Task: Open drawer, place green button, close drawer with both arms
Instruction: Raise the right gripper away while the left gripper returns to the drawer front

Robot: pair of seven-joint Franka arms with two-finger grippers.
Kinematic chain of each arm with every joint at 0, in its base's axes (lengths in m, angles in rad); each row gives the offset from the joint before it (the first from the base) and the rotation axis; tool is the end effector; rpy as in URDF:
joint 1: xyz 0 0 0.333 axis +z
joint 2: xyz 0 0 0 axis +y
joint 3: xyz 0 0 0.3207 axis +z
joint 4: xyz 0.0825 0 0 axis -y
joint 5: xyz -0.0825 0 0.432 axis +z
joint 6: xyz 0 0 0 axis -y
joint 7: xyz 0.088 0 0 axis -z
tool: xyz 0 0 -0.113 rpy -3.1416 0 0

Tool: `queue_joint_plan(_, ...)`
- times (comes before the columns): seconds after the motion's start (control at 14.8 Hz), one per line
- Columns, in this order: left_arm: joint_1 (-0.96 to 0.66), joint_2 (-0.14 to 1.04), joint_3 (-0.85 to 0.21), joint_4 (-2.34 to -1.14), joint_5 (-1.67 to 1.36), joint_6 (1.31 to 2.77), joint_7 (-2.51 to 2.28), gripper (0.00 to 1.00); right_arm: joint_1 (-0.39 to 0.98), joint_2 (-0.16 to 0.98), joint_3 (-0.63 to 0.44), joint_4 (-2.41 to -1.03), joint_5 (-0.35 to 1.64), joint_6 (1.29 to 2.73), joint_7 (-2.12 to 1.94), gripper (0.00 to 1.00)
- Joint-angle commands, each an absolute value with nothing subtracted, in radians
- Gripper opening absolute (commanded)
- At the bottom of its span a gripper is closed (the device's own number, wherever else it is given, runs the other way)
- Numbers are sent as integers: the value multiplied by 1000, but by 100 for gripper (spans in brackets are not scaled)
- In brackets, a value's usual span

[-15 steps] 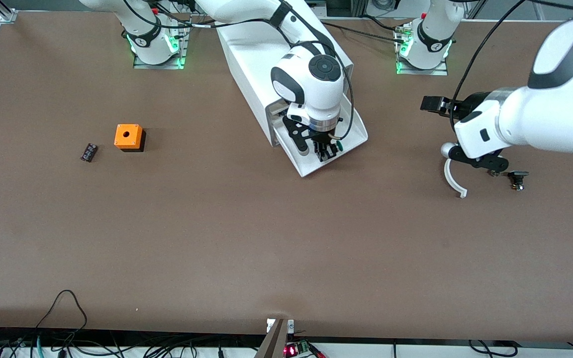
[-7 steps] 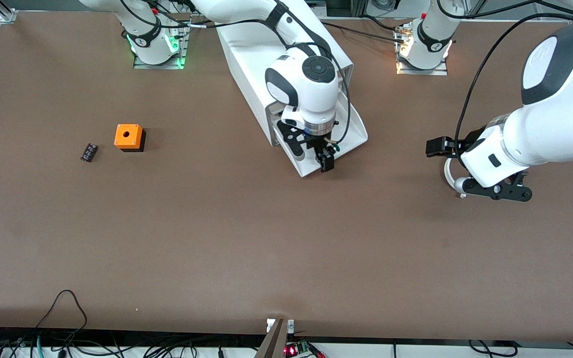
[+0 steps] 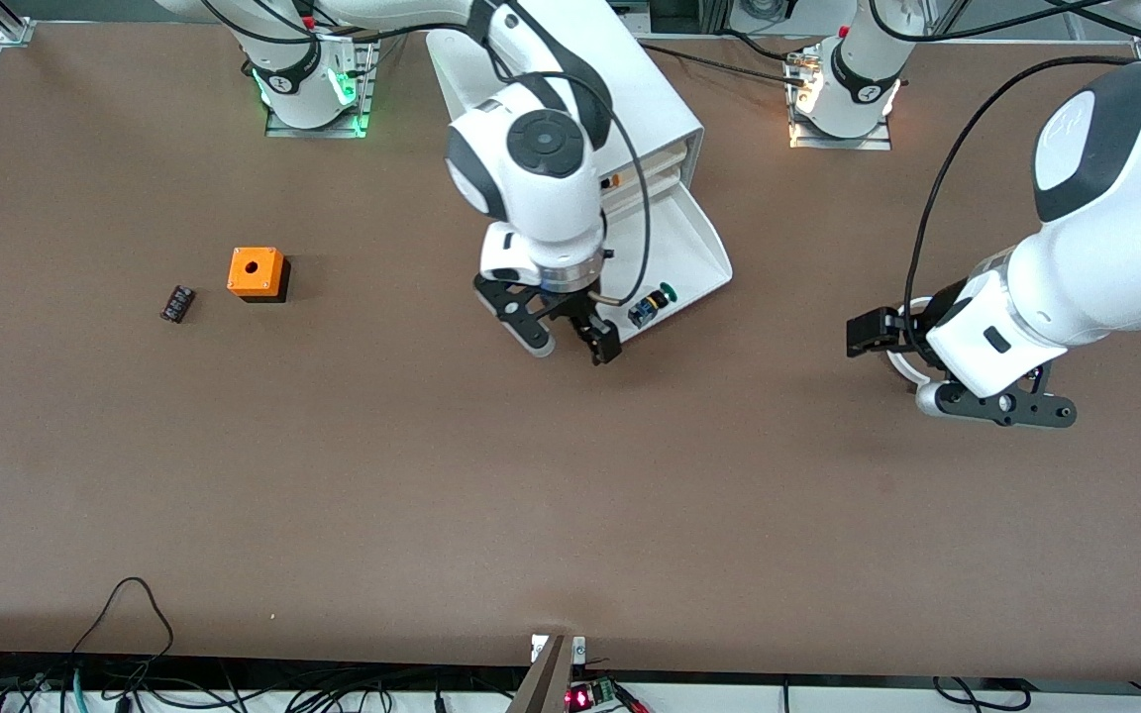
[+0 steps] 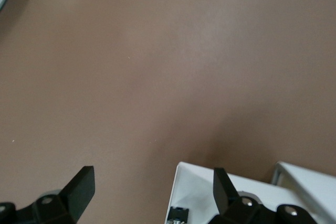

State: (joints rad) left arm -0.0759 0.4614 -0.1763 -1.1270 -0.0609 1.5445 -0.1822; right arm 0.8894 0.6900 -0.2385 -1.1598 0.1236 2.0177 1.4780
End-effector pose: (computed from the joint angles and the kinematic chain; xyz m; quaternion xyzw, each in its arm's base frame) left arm 0.7140 -0.1603 0.5462 0.9970 -0.0268 -0.0328 0.0641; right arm 0.6060 0.5387 0.4013 -0.9164 0.3892 -0.0578 0.0737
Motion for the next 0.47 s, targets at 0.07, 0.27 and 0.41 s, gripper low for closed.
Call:
queue_joint_plan(0.07, -67, 228, -184, -1498, -38, 1786, -233, 99, 787, 631, -230, -1178, 164, 1955, 1213, 100)
queue_joint_plan(0.27, -66, 126, -183, -1699, -38, 1980, -256, 98, 704, 595, -232, -1181, 195, 1855, 976, 100)
queue_joint_plan(0.41, -67, 146, -187, -1733, -40, 2022, -285, 99, 646, 563, -232, -1201, 198, 1821, 850, 100)
